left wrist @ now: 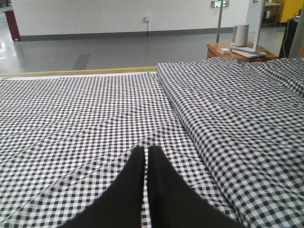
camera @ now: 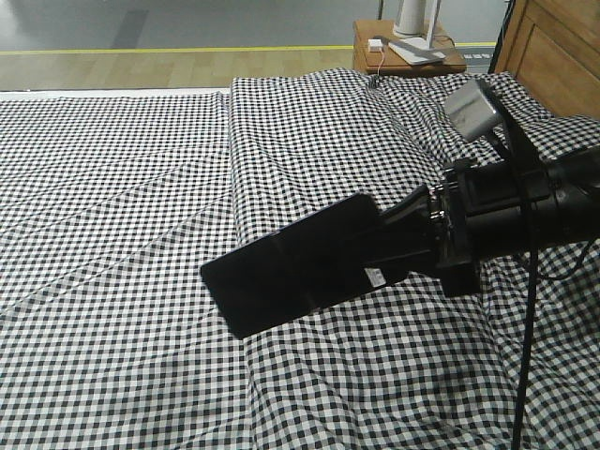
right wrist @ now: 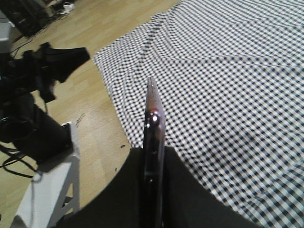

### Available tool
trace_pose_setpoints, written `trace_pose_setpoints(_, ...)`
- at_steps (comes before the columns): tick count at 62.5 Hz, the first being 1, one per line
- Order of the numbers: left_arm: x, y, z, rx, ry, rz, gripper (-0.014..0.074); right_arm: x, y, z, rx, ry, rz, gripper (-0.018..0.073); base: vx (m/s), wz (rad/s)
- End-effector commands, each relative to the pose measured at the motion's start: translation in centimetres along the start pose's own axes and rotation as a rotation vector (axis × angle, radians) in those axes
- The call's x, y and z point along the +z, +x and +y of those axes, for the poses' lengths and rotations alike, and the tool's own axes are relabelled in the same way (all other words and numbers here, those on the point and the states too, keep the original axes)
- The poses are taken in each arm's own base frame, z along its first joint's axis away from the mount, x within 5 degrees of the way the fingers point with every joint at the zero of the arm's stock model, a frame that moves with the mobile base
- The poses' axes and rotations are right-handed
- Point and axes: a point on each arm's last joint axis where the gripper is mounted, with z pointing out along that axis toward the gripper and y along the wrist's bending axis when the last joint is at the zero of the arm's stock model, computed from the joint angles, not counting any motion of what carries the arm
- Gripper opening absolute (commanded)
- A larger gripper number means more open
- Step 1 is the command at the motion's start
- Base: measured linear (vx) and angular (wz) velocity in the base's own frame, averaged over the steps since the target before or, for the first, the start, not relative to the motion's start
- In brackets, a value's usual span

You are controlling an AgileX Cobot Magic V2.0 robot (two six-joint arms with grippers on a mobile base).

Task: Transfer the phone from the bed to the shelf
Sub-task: 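Lift the phone off the sheet with the right gripper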

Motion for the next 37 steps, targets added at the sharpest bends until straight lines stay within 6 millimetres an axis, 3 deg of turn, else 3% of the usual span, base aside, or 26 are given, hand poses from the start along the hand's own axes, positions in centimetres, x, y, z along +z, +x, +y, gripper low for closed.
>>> trace_pose_setpoints(1,-0.1,-0.6,0.1,-0.009,-0.005,-0.072,0.0001,-0.6,-1.5,3.3,-0.05,-0.129,-0.071,-0.0004,0.0,0.0)
trace_pose_setpoints(17,-0.1,-0.6,0.1,-0.009,-0.005,-0.072,0.0001,-0.5,-1.9,6.5,-0.081,-0.186,-0.067,-0.0004,0.0,0.0)
trace_pose_setpoints(37,-0.1,-0.6,0.1,-0.009,-0.005,-0.072,0.0001,-1.5,-2.1,8.0,-0.113,-0.176,-0.092,-0.0004,0.0,0.0)
